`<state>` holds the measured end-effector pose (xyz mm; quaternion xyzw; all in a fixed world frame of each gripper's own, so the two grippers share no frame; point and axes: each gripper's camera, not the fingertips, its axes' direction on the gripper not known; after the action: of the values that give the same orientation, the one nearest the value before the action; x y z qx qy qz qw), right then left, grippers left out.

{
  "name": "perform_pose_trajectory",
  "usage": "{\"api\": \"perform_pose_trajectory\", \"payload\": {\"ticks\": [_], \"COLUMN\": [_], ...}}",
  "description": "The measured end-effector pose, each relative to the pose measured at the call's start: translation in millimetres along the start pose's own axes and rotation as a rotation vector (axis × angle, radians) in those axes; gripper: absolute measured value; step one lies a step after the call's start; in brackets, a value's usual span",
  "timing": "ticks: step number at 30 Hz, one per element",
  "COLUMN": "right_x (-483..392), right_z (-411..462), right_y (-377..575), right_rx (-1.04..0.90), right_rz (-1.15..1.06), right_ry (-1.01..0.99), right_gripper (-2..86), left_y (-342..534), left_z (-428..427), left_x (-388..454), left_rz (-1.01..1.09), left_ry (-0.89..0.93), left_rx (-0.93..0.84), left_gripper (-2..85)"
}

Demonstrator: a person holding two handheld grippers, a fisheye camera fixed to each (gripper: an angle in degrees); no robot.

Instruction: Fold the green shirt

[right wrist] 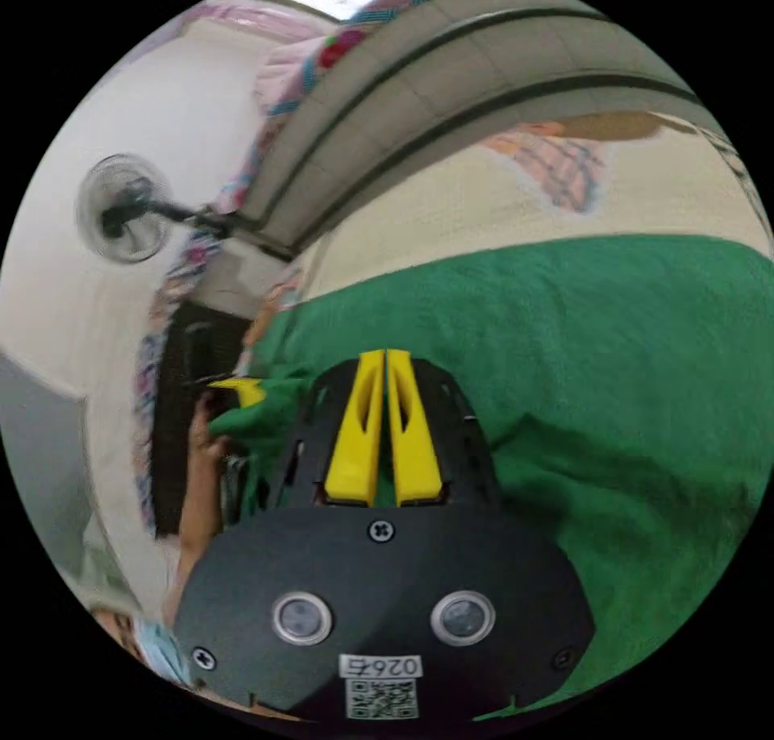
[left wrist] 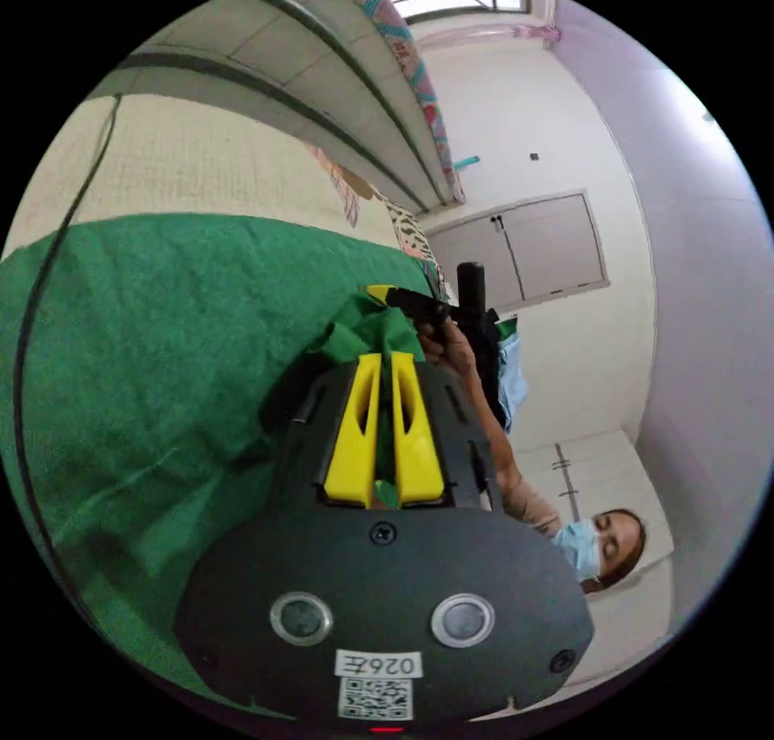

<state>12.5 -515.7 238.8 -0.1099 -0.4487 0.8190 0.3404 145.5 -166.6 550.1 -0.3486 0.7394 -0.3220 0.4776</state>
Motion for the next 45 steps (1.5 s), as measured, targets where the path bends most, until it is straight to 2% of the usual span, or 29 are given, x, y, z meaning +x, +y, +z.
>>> {"api": "perform_pose_trajectory", "payload": {"ticks": [2, 4, 5, 7, 9, 11, 14, 16, 19, 21, 23, 24, 25, 26, 27, 29, 31, 34, 35, 36, 37, 40, 45], "right_x": [-14.7, -32.3, -45.1, -57.7, -59.0, -57.4, -59.7, -65.7, -87.0, -103.7, -126.1, -130.5, -138.3, -146.6, -151.4, -172.6, -191.4, -213.7, -216.4, -216.1, -218.3, -231.6, -279.3], "right_z": [-21.2, -56.8, -79.2, -104.0, -117.4, -118.4, -99.5, -86.5, -61.6, -40.6, -8.3, 1.4, 21.5, 35.7, 37.1, 26.3, 15.6, 12.3, 25.1, 34.8, 36.2, 7.1, -79.7], "right_y": [8.5, 35.1, 57.5, 90.8, 117.1, 138.0, 141.1, 142.7, 151.5, 159.5, 178.9, 184.2, 195.6, 209.2, 215.6, 239.4, 259.7, 291.5, 301.9, 306.4, 316.5, 337.6, 416.2], "right_rx": [0.07, 0.223, 0.25, 0.198, 0.171, 0.159, 0.08, 0.082, 0.078, 0.002, -0.122, -0.17, -0.282, -0.356, -0.352, -0.295, -0.252, -0.202, -0.241, -0.281, -0.243, -0.206, -0.106], "right_rz": [-0.198, -0.4, -0.552, -0.708, -0.698, -0.594, -0.439, -0.385, -0.395, -0.425, -0.463, -0.463, -0.46, -0.478, -0.486, -0.508, -0.565, -0.63, -0.652, -0.655, -0.665, -0.531, -0.612], "right_ry": [-0.35, -0.529, -0.606, -0.657, -0.573, -0.357, -0.191, -0.192, -0.305, -0.307, -0.169, -0.115, 0.01, 0.11, 0.136, 0.174, 0.174, 0.216, 0.271, 0.316, 0.32, 0.327, 0.263], "right_gripper": [-0.6, -0.7, -0.7, -0.3, 1.2, 4.7, 6.2, 6.1, 4.7, 3.8, 0.9, 0.4, -0.3, -0.6, -0.7, -0.9, -0.9, -0.9, -0.9, -0.9, -0.9, -0.9, -1.0], "left_y": [6.4, 39.5, 51.7, 102.4, 131.4, 152.5, 164.7, 156.4, 142.7, 132.3, 114.8, 99.7, 85.9, 81.8, 80.8, 90.2, 116.9, 145.7, 146.7, 142.8, 138.2, 151.8, 234.2], "left_z": [-3.9, -10.8, -11.2, -6.6, 1.6, 10.5, 24.9, 30.5, 37.1, 48.3, 66.5, 84.3, 101.9, 107.5, 104.8, 103.0, 111.0, 154.3, 167.6, 196.4, 215.8, 202.0, 183.3], "left_x": [23.5, 77.8, 91.0, 127.5, 136.4, 133.8, 112.1, 89.4, 73.2, 65.7, 47.0, 26.5, -0.1, -7.9, -9.7, 4.1, 37.3, 63.4, 61.7, 48.6, 36.0, 65.9, 142.9], "left_rz": [0.176, 0.558, 0.655, 0.914, 0.945, 0.917, 0.785, 0.636, 0.567, 0.528, 0.382, 0.245, 0.081, 0.056, 0.0, 0.047, 0.19, 0.4, 0.412, 0.359, 0.277, 0.215, 0.349], "left_ry": [-0.069, -0.038, -0.01, 0.039, -0.033, -0.096, -0.145, -0.163, -0.109, -0.146, -0.411, -0.686, -0.863, -0.841, -0.794, -0.76, -0.71, -0.681, -0.723, -0.856, -0.92, -0.805, -0.672], "left_rx": [0.114, 0.174, 0.155, -0.016, -0.142, -0.198, -0.202, -0.128, 0.027, 0.121, 0.178, 0.095, -0.067, -0.114, -0.059, 0.053, 0.162, 0.123, 0.08, -0.06, -0.174, -0.02, 0.099], "left_gripper": [1.2, 3.7, 4.8, 6.8, 5.3, 0.9, -0.6, -0.9, -1.0, -1.0, -1.0, -1.0, -1.0, -1.0, -1.0, -1.0, -1.0, -1.0, -1.0, -1.0, -1.0, -1.0, -1.0]}}
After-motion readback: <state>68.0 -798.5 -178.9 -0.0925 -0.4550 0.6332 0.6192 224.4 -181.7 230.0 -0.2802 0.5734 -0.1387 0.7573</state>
